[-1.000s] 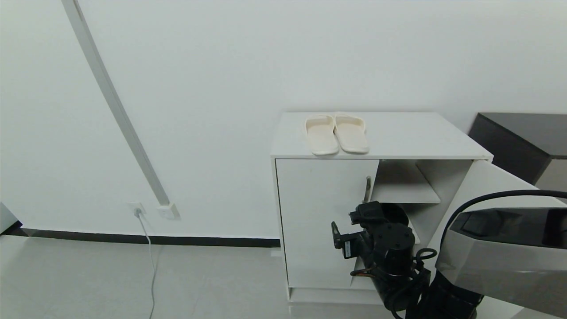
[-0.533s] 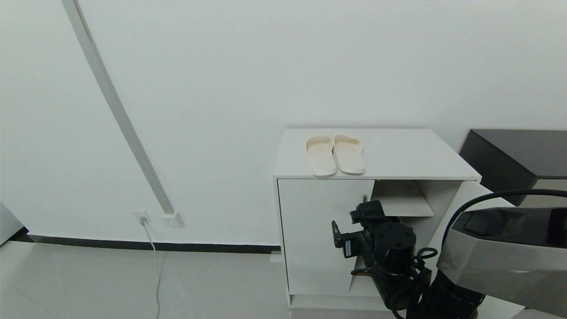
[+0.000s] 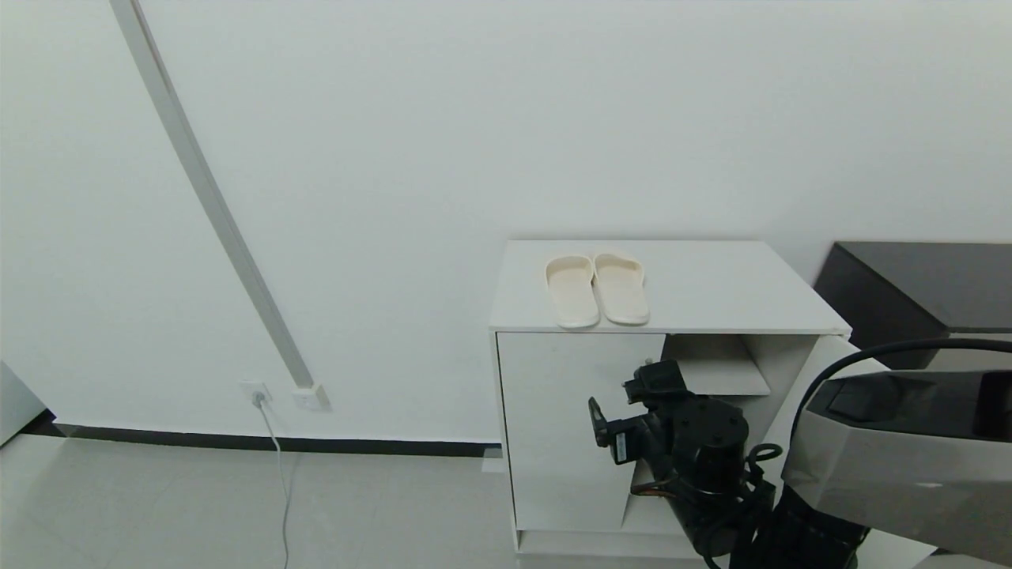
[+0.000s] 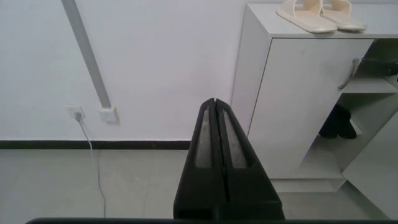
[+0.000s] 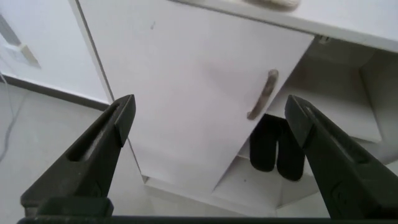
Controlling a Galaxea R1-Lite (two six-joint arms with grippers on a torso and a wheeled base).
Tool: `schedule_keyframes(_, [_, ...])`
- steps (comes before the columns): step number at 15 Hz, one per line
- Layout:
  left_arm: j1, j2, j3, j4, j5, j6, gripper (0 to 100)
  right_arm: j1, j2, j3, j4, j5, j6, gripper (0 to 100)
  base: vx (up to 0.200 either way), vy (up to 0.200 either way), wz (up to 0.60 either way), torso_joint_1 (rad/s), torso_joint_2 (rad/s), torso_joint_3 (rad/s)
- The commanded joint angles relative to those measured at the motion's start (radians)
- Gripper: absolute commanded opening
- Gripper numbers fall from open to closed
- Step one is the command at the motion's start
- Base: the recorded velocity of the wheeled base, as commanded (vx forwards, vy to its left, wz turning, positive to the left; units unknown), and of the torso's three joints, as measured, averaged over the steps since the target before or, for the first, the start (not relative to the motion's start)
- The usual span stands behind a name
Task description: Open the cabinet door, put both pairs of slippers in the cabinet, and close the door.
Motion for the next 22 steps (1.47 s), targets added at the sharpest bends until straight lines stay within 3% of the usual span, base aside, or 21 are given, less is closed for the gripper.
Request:
schedule_keyframes(1, [0.000, 0.001, 0.000, 0.000, 0.000, 0.001, 0, -0.002, 0.004, -0.002, -0.009, -0.002, -0.014, 100, 0.000, 0.000, 0.00, 0.000, 0.00, 0.000])
schedule_keyframes(3, [0.000, 0.001, 0.000, 0.000, 0.000, 0.001, 0, 0.005, -0.001, -0.006, -0.068, -0.001, -0.086, 100, 0.000, 0.000, 0.00, 0.000, 0.00, 0.000])
schedule_keyframes(5, [0.000, 0.001, 0.000, 0.000, -0.001, 0.001, 0, -0.012, -0.015, -0.090, -0.006, -0.001, -0.090, 100, 0.000, 0.000, 0.00, 0.000, 0.00, 0.000])
schedule_keyframes(7, [0.000, 0.001, 0.000, 0.000, 0.000, 0.002, 0, -0.039, -0.076, -0.215, 0.203, 0.001, -0.063, 100, 0.000, 0.000, 0.00, 0.000, 0.00, 0.000])
schedule_keyframes(11, [0.000, 0.001, 0.000, 0.000, 0.000, 0.002, 0, -0.050, -0.213, -0.494, 0.791, 0.001, 0.195, 100, 0.000, 0.000, 0.00, 0.000, 0.00, 0.000])
schedule_keyframes(12, [0.000, 0.001, 0.000, 0.000, 0.000, 0.001, 0, -0.045, -0.223, -0.531, 0.861, 0.003, 0.224, 100, 0.000, 0.000, 0.00, 0.000, 0.00, 0.000])
schedule_keyframes(17, [0.000, 0.001, 0.000, 0.000, -0.003, 0.001, 0, -0.042, -0.225, -0.538, 0.873, 0.003, 0.229, 100, 0.000, 0.000, 0.00, 0.000, 0.00, 0.000])
schedule_keyframes(22, [0.000, 0.001, 0.000, 0.000, -0.003, 0.001, 0, -0.027, -0.213, -0.528, 0.872, 0.003, 0.229, 100, 0.200, 0.000, 0.00, -0.001, 0.00, 0.002])
